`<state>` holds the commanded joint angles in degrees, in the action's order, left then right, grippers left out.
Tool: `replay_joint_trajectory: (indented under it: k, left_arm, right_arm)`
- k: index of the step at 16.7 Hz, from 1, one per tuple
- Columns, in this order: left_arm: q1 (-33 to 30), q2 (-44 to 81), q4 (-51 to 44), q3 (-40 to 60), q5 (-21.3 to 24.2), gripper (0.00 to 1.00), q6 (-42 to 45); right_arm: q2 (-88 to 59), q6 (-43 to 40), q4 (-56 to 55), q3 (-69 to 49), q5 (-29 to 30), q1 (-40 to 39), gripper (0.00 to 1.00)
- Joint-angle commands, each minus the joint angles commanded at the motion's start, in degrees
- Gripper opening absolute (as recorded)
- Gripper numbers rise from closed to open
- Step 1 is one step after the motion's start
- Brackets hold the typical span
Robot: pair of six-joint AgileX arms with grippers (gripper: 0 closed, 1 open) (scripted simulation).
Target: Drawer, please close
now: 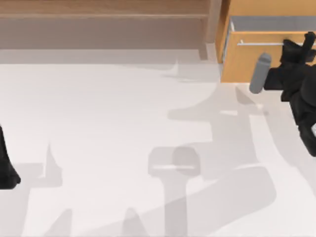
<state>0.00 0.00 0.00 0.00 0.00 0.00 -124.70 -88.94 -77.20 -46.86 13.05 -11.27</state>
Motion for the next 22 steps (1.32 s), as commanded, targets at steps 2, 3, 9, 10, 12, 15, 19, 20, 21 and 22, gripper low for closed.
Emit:
replay_joint_trajectory:
  k: [2,3,9,10,12,15,19,20,21,22]
  left_arm:
    - [0.00,0.00,0.00,0.00,0.00,1.00,0.00]
    - [0.00,0.00,0.00,0.00,0.00,1.00,0.00]
    - [0.00,0.00,0.00,0.00,0.00,1.00,0.00]
    - [0.00,0.00,0.00,0.00,0.00,1.00,0.00]
    - [0.00,0.00,0.00,0.00,0.00,1.00,0.00]
    - [0.00,0.00,0.00,0.00,0.00,1.00,0.00]
    - [0.00,0.00,0.00,0.00,0.00,1.00,0.00]
    - [0.00,0.00,0.00,0.00,0.00,1.00,0.00]
    - [0.00,0.00,0.00,0.00,0.00,1.00,0.00]
    - [0.00,0.00,0.00,0.00,0.00,1.00,0.00]
  right_arm:
    - [0.19,0.15,0.01,0.28,0.11,-0.23,0.00]
    - [0.14,0.14,0.06,0.10,0.06,-0.24,0.00]
    - [-3.98,-0.06,5.06,-9.05,-1.46,0.35,0.00]
    - [-4.88,-0.05,6.21,-11.02,-1.63,0.65,0.00]
    - [-6.35,0.00,8.16,-14.42,-1.79,1.30,0.00]
    - [-7.15,0.05,9.28,-16.38,-1.80,1.76,0.00]
    - [-7.15,0.05,9.28,-16.38,-1.80,1.76,0.08]
    - [-7.15,0.05,9.28,-16.38,-1.80,1.76,0.15]
    - [-7.15,0.05,9.28,-16.38,-1.80,1.76,0.23]
    - [-7.15,0.05,9.28,-16.38,-1.80,1.76,0.30]
